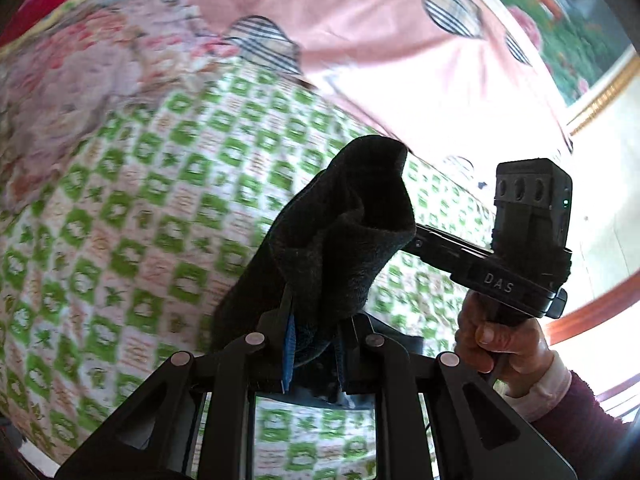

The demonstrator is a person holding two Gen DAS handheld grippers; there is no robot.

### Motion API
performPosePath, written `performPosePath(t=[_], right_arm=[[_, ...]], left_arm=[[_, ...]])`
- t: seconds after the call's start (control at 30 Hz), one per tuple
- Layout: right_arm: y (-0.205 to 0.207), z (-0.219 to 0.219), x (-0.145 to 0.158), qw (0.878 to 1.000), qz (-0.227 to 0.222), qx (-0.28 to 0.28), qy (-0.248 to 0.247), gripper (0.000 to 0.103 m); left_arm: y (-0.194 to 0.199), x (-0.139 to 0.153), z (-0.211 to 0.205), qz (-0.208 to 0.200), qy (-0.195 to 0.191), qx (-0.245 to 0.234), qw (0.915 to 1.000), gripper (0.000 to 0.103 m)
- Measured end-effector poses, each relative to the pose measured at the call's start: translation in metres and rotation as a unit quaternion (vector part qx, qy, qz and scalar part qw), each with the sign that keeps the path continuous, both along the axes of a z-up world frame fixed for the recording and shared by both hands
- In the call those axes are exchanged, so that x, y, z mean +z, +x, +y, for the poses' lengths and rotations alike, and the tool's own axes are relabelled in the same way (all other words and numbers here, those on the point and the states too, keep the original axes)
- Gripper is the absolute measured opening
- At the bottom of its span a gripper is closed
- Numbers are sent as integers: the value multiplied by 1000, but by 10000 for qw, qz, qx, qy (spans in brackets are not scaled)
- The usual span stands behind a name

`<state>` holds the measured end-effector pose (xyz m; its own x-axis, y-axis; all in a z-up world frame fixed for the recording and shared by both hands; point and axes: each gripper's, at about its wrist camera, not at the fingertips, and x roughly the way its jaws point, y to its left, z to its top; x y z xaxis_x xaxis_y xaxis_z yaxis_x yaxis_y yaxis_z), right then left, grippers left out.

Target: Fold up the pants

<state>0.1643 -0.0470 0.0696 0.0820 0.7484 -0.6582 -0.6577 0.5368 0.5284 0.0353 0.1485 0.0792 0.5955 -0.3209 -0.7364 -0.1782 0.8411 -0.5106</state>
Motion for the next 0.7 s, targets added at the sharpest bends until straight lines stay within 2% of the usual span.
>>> performPosePath(t=[0.23, 0.43, 0.7], right_arm=[[-14, -58, -4, 9986, 68, -485, 176, 18], [-27, -100, -18, 9958, 197, -844, 284, 18], [-44, -145, -50, 9903, 493, -1270, 282, 18]], left_arm=[[10, -1, -55, 24, 126, -573, 9983, 15], [13, -12, -100, 163, 303, -1075, 9936, 15], [17, -45, -153, 464, 540, -1646, 9838, 15]])
